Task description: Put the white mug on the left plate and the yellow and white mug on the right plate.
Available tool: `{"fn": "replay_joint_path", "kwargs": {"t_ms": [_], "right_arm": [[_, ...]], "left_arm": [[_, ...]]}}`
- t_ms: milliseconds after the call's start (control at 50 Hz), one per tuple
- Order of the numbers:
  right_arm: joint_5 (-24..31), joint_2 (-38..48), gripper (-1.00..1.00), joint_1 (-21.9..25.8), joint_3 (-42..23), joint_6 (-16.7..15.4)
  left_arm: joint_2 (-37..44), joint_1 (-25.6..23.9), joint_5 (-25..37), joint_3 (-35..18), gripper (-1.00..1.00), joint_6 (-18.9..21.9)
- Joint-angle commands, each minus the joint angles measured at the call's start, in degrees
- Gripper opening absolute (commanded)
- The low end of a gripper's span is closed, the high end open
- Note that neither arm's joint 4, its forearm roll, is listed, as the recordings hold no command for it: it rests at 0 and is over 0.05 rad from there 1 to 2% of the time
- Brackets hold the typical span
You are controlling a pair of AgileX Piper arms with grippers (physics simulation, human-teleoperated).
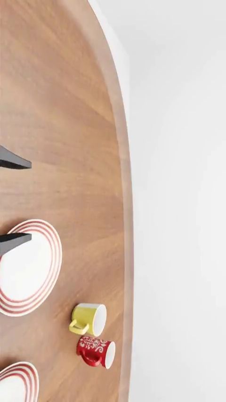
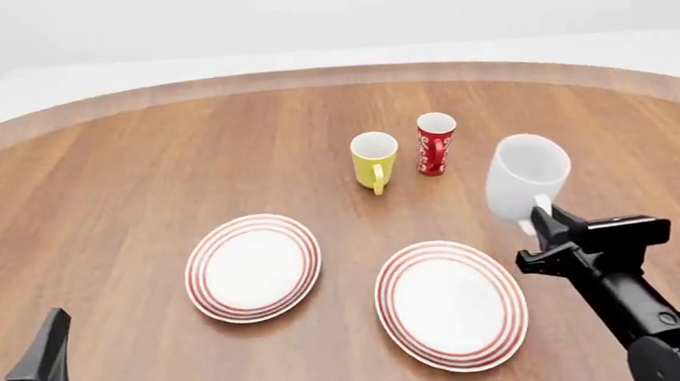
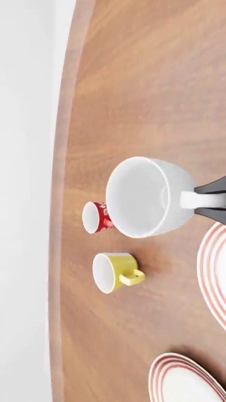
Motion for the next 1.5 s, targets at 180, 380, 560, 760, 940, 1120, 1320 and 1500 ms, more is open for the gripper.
{"fn": "replay_joint_path", "kwargs": {"t_ms": [180,380,560,760,940,1120,1320,1500], "right_arm": [[8.39,-9.52,-1.00,5.31,-1.29,-0.45],[12.44,-12.10,-1.00,8.96,-3.40,-1.39],[14.24,-12.49,-1.00,12.07,-5.70,-2.99],[16.08,-12.56,-1.00,15.27,-8.32,-4.78],[16.55,-10.22,-1.00,18.30,-11.11,-5.47],[16.28,-6.24,-1.00,21.87,-15.15,-5.76],[15.97,-2.23,-1.00,25.03,-18.76,-6.25],[15.27,0.77,-1.00,27.86,-21.09,-5.74]], "left_arm": [[0.00,0.00,0.00,0.00,1.00,0.00],[0.00,0.00,0.00,0.00,1.00,0.00],[0.00,0.00,0.00,0.00,1.00,0.00],[0.00,0.00,0.00,0.00,1.00,0.00],[0.00,0.00,0.00,0.00,1.00,0.00],[0.00,0.00,0.00,0.00,1.00,0.00],[0.00,0.00,0.00,0.00,1.00,0.00],[0.00,0.00,0.00,0.00,1.00,0.00]]}}
